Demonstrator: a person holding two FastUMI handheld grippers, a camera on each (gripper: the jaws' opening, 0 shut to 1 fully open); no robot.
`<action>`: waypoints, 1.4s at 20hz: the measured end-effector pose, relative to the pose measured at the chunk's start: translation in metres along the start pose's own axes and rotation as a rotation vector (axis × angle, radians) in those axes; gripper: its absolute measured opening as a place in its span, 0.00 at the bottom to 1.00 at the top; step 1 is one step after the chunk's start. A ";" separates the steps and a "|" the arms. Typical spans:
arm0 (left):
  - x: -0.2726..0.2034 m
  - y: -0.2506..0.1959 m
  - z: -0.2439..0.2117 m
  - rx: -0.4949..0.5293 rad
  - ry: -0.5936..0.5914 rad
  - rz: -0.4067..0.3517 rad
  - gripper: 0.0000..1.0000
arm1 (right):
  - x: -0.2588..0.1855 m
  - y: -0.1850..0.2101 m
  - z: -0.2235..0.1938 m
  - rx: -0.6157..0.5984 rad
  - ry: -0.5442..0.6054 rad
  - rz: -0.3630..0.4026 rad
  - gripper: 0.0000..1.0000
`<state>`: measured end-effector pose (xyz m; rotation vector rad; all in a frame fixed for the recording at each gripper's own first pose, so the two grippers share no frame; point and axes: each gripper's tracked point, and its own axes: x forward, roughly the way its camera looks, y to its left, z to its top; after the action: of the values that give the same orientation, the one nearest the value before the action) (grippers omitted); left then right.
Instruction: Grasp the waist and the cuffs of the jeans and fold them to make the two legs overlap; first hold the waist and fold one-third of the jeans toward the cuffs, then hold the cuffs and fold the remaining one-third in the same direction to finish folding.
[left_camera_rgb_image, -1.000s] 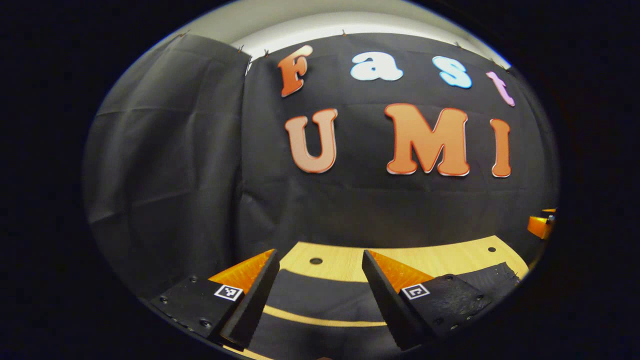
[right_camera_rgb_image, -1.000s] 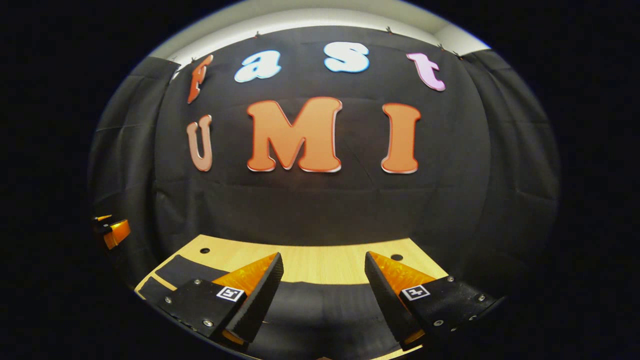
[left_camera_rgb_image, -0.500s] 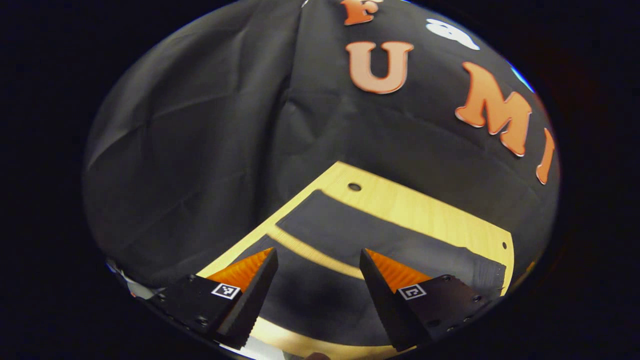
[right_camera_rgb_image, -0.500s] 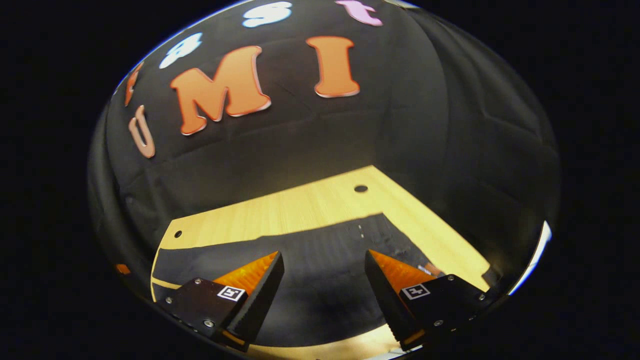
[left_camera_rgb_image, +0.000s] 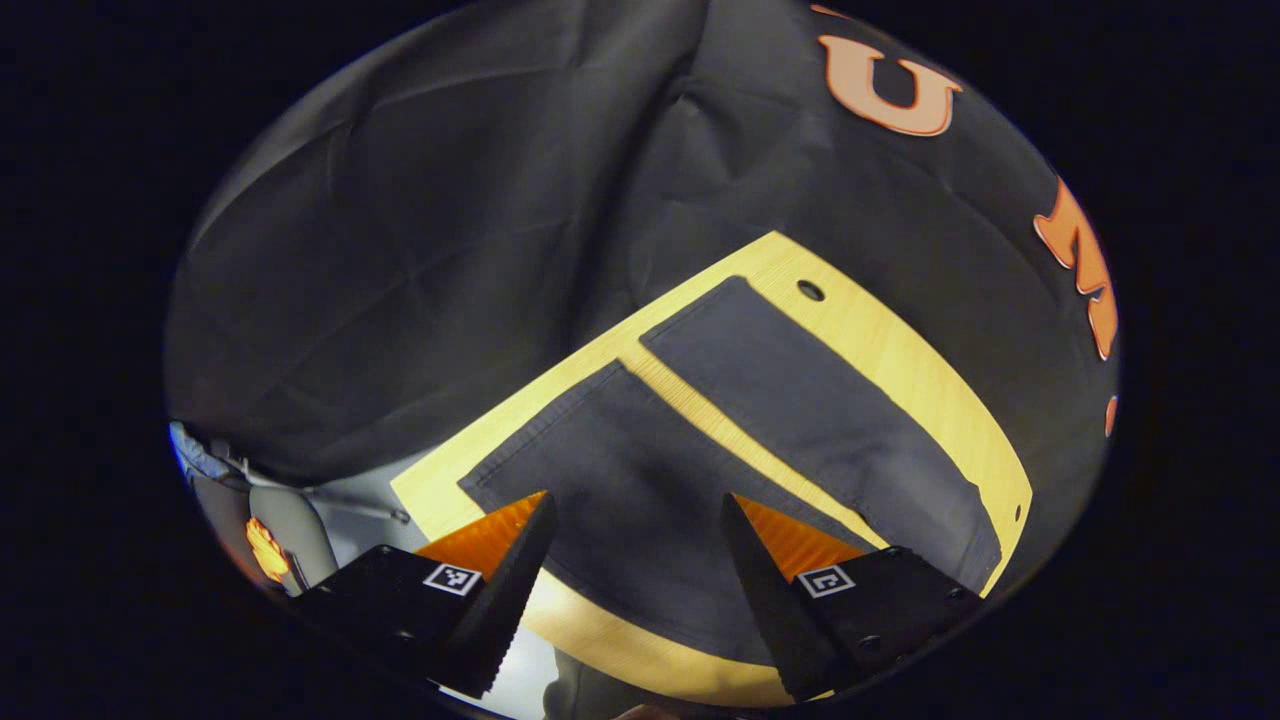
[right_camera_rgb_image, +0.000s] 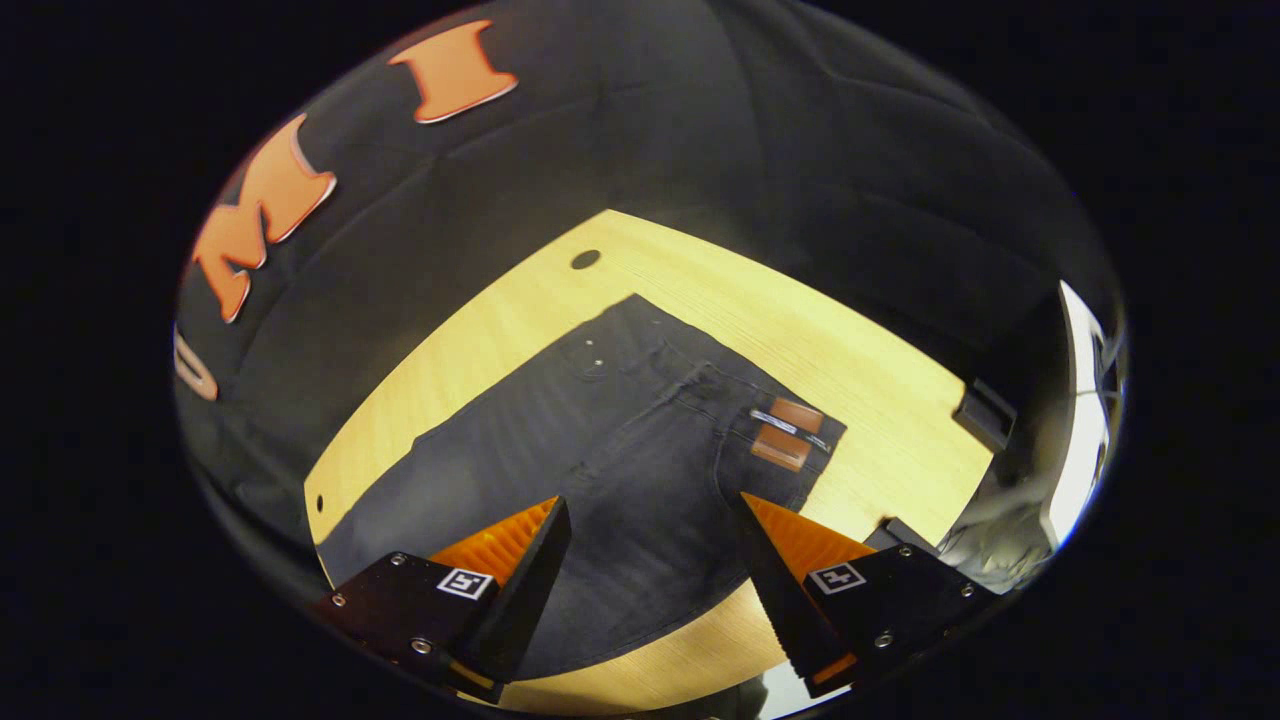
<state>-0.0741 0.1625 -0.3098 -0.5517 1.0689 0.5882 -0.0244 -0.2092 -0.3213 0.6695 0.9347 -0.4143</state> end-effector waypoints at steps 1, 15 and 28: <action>0.006 0.002 0.000 -0.020 0.027 0.007 0.99 | 0.005 -0.010 -0.004 0.024 0.030 -0.022 0.98; 0.062 0.060 -0.074 -0.300 0.401 0.130 0.99 | 0.075 -0.074 -0.032 0.219 0.273 -0.154 0.98; 0.096 0.103 -0.063 -0.446 0.486 0.272 0.98 | 0.087 -0.074 -0.034 0.178 0.381 -0.327 0.94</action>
<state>-0.1493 0.2112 -0.4354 -0.9803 1.4954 0.9742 -0.0418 -0.2434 -0.4343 0.7757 1.3896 -0.6803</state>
